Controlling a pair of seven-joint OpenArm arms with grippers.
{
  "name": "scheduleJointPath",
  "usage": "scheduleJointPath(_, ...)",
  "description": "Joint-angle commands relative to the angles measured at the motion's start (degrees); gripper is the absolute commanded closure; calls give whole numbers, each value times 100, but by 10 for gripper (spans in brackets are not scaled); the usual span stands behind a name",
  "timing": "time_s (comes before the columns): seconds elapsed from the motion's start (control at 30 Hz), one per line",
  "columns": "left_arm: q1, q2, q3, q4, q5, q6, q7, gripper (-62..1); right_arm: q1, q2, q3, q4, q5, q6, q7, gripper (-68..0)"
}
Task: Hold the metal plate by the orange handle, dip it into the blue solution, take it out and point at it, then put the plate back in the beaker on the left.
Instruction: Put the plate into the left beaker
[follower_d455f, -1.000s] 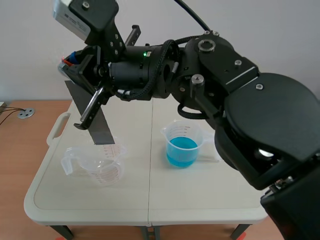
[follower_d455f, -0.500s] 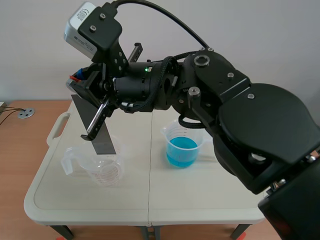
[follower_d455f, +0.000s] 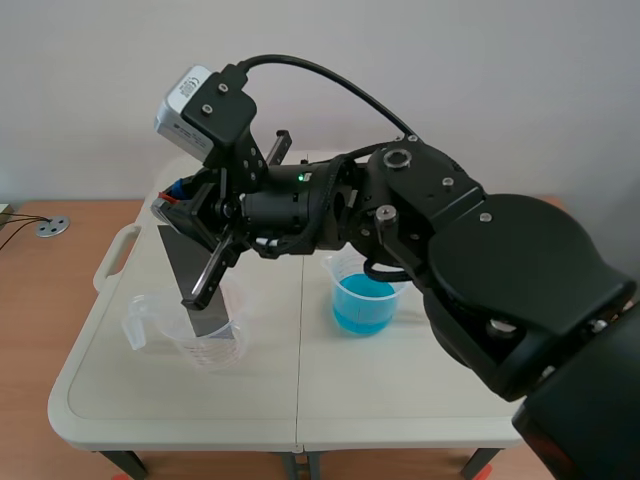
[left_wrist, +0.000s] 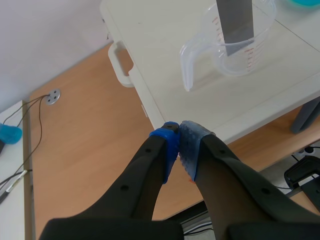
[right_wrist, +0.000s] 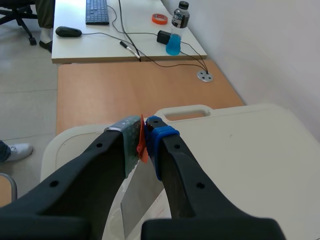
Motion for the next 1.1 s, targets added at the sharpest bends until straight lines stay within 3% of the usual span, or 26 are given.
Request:
scheduleJointPath(0.0,76,-2,-52,63,-79,28,-83,-18,79,-63,-101,17,-13,2,146,-11)
scheduleJointPath(1.0,74,-2,-52,63,-79,28,-85,-18,81,-57,-216,-411,-245,-4,247,-11)
scheduleJointPath(1.07,74,-2,-52,63,-79,28,-85,-18,81,-57,-216,-411,-245,-4,247,-39)
